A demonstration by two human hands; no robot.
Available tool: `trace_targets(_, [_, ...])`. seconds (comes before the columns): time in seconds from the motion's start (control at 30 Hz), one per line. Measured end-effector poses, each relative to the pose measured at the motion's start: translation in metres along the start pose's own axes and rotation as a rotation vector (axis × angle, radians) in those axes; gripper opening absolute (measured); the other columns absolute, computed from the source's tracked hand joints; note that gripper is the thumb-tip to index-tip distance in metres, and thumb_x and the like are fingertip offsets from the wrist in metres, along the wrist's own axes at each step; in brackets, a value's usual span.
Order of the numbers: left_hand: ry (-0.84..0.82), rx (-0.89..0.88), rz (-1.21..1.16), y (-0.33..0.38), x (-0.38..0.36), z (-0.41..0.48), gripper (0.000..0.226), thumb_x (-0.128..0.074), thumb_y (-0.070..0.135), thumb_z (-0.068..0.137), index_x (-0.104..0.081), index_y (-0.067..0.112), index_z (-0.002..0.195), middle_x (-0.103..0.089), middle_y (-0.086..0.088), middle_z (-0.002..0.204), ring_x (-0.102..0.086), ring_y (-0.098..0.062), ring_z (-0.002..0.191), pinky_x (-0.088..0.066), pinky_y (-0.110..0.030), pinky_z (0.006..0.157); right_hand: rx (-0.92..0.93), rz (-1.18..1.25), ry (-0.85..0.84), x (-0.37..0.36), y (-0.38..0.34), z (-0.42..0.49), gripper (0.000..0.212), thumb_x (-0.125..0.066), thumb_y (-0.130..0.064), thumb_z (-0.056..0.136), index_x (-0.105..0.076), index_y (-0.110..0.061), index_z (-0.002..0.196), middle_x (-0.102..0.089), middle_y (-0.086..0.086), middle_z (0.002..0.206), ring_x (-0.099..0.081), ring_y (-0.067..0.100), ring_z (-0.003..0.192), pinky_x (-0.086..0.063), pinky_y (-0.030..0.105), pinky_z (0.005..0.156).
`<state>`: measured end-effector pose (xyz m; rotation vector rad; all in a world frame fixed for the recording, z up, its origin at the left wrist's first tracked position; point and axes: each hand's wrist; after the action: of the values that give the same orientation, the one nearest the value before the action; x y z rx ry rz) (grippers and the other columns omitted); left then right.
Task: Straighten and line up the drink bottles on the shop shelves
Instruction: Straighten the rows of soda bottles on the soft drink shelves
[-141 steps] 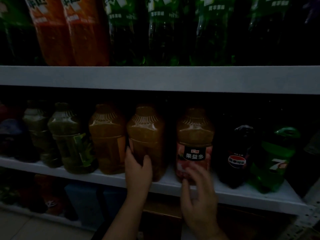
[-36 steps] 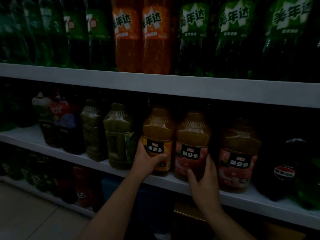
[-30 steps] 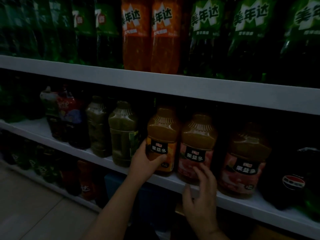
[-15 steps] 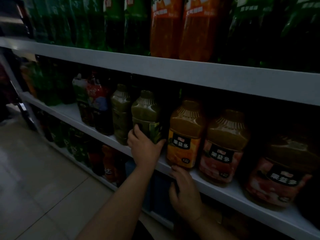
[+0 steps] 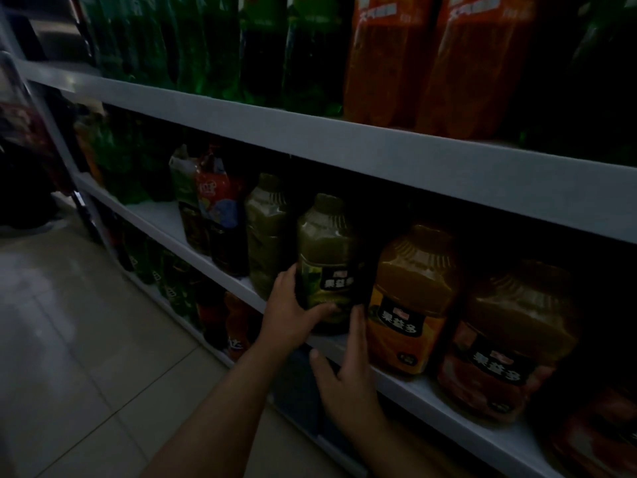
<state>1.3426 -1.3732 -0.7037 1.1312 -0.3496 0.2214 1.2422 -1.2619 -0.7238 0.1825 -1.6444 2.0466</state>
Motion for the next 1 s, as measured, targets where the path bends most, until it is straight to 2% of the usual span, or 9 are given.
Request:
trace_targets(0.1, [-0.182, 0.050, -0.105, -0.012, 0.020, 0.018, 0.082, -0.083, 0.044, 0.066, -0.043, 0.025, 0.136, -0.051, 0.006, 0.128, -0.051, -0.008, 0.119, -0.047, -0.037, 0.099, -0.082, 0.113, 0.030, -0.012, -0.012, 0.020, 0.080, -0.043, -0.067, 0.077, 0.022, -0.066, 0.123, 0.027, -0.045, 0.132, 0.008, -0.015, 0.130, -0.008, 0.022, 0.108])
trace_targets(0.2, [-0.326, 0.060, -0.185, -0.015, 0.032, 0.033, 0.076, -0.082, 0.033, 0.070, -0.043, 0.030, 0.134, -0.057, 0.005, 0.130, -0.054, -0.011, 0.121, -0.046, -0.044, 0.101, -0.111, 0.185, 0.139, -0.023, -0.011, 0.037, 0.081, -0.052, -0.054, 0.086, 0.019, -0.067, 0.123, 0.016, -0.041, 0.138, 0.003, -0.011, 0.132, -0.012, 0.024, 0.109])
trace_targets(0.33, [-0.504, 0.079, -0.177, -0.018, 0.045, 0.046, 0.075, -0.075, 0.033, 0.080, -0.034, 0.029, 0.143, -0.053, 0.013, 0.136, -0.049, -0.007, 0.126, -0.044, -0.032, 0.103, -0.118, 0.281, 0.243, -0.039, -0.004, 0.052, 0.081, -0.058, -0.045, 0.088, 0.008, -0.076, 0.122, 0.001, -0.059, 0.128, -0.012, -0.020, 0.124, -0.019, 0.010, 0.097])
trace_targets(0.47, [-0.264, -0.107, 0.295, -0.017, 0.047, 0.039, 0.064, -0.072, 0.049, 0.077, -0.048, 0.032, 0.134, -0.054, 0.033, 0.114, -0.052, 0.015, 0.102, -0.036, 0.004, 0.079, -0.212, 0.242, 0.322, -0.057, 0.001, 0.056, 0.084, -0.055, -0.066, 0.069, -0.002, -0.061, 0.134, -0.009, -0.031, 0.146, -0.016, -0.006, 0.133, -0.024, 0.024, 0.103])
trace_targets(0.57, [-0.195, -0.143, 0.334, -0.016, 0.046, 0.035, 0.047, -0.074, 0.042, 0.077, -0.061, 0.029, 0.120, -0.048, 0.046, 0.089, -0.050, 0.027, 0.086, -0.032, 0.006, 0.067, -0.195, 0.159, 0.364, -0.064, 0.000, 0.052, 0.082, -0.055, -0.058, 0.072, -0.014, -0.042, 0.141, -0.005, -0.011, 0.156, -0.011, 0.008, 0.143, -0.019, 0.029, 0.113])
trace_targets(0.67, [-0.320, -0.113, 0.219, -0.016, 0.052, 0.045, 0.046, -0.072, 0.043, 0.080, -0.056, 0.041, 0.123, -0.055, 0.044, 0.107, -0.052, 0.019, 0.103, -0.036, 0.002, 0.079, -0.178, -0.081, 0.283, -0.075, -0.002, 0.037, 0.077, -0.058, -0.041, 0.088, -0.017, -0.016, 0.149, 0.000, 0.005, 0.158, 0.001, 0.011, 0.145, -0.004, 0.018, 0.115])
trace_targets(0.73, [-0.376, -0.124, 0.184, -0.015, 0.053, 0.053, 0.041, -0.072, 0.044, 0.079, -0.062, 0.036, 0.118, -0.060, 0.039, 0.105, -0.056, 0.014, 0.101, -0.036, 0.000, 0.080, -0.207, -0.076, 0.357, -0.076, -0.008, 0.034, 0.080, -0.063, -0.030, 0.087, -0.012, -0.024, 0.149, -0.003, 0.003, 0.159, 0.000, 0.014, 0.146, -0.009, 0.022, 0.115])
trace_targets(0.83, [-0.370, -0.156, 0.216, -0.017, 0.049, 0.051, 0.051, -0.070, 0.053, 0.077, -0.063, 0.025, 0.118, -0.066, 0.026, 0.104, -0.061, 0.006, 0.098, -0.033, 0.002, 0.077, -0.070, -0.165, 0.523, -0.071, -0.008, 0.039, 0.058, -0.052, -0.024, 0.096, -0.018, -0.040, 0.141, -0.015, 0.010, 0.156, -0.013, 0.031, 0.144, -0.015, 0.026, 0.113])
trace_targets(1.0, [-0.364, -0.168, 0.188, -0.032, 0.048, 0.051, 0.065, -0.068, 0.056, 0.078, -0.055, 0.024, 0.132, -0.064, 0.018, 0.118, -0.058, 0.007, 0.107, -0.046, -0.010, 0.084, -0.252, 0.125, 0.476, -0.073, -0.007, 0.049, 0.089, -0.056, -0.059, 0.068, 0.002, -0.060, 0.136, 0.002, -0.029, 0.153, -0.007, -0.003, 0.142, -0.020, 0.030, 0.112])
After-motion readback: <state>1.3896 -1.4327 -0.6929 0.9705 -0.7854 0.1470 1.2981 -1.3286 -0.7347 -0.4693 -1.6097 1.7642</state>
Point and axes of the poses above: each hand's wrist, its own z-axis towards the middle knuckle, its own x-axis out of the back of the hand, y = z × x
